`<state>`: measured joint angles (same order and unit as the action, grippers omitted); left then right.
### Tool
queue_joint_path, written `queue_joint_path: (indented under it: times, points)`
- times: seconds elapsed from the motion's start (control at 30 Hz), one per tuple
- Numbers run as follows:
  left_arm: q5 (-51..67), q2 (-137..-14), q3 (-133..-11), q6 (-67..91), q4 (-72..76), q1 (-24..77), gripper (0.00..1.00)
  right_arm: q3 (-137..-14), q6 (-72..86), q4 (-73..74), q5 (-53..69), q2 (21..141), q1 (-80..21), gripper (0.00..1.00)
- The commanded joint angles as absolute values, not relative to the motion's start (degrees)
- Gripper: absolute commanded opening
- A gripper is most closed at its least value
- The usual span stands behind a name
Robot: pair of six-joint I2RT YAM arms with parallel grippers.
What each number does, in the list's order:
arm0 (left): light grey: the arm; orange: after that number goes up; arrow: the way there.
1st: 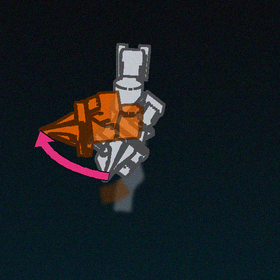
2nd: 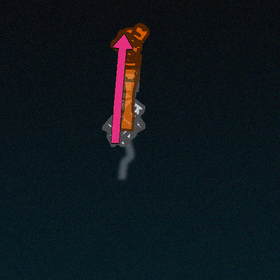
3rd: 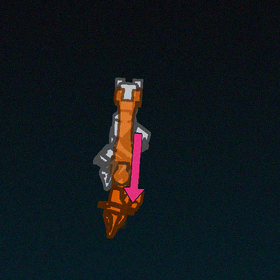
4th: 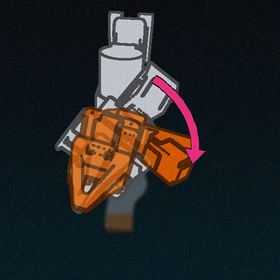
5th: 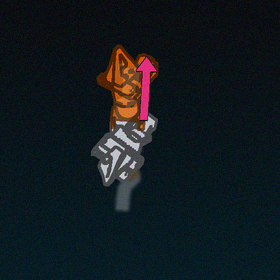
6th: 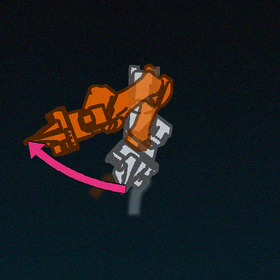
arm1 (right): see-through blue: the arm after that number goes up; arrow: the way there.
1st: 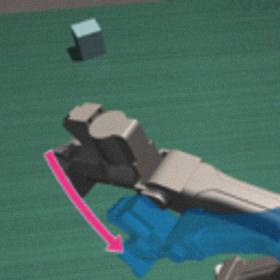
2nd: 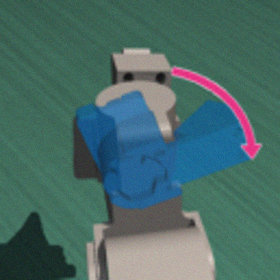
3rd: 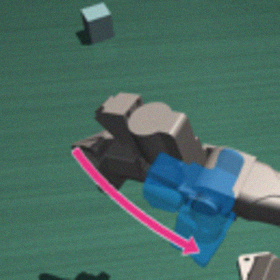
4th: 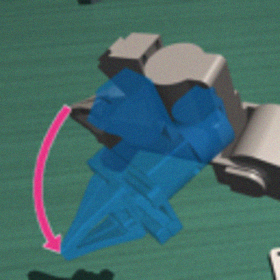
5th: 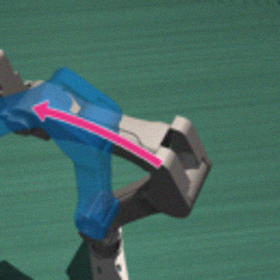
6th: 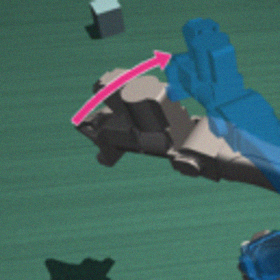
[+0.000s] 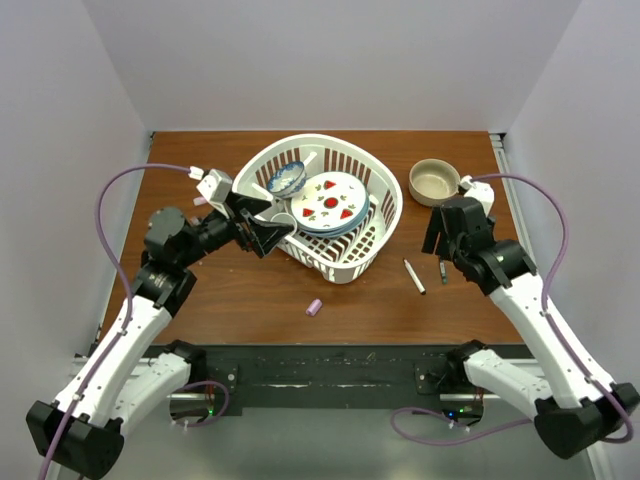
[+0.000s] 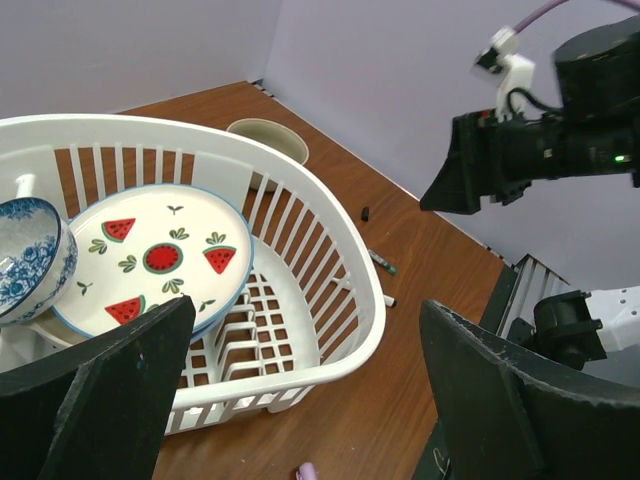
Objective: Insert the pens into the pen caps
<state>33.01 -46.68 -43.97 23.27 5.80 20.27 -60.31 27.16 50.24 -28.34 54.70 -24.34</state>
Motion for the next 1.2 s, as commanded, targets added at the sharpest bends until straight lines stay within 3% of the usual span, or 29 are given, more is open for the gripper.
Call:
queue_joint_path:
  times: [0.0,0.4,1.17]
  points:
    - [32.1,-45.3,-43.9,23.4,6.5,20.0,1.00,-54.4,26.7,45.6,-19.6,57.7,-19.3,0.72]
    - [31.6,-44.4,-43.9,23.4,6.4,20.1,1.00,-43.0,27.1,27.9,-13.1,68.2,-17.3,0.52]
    - [31.4,-44.3,-43.9,23.0,6.2,20.0,1.00,-47.7,21.1,21.5,-10.4,84.9,-17.1,0.41]
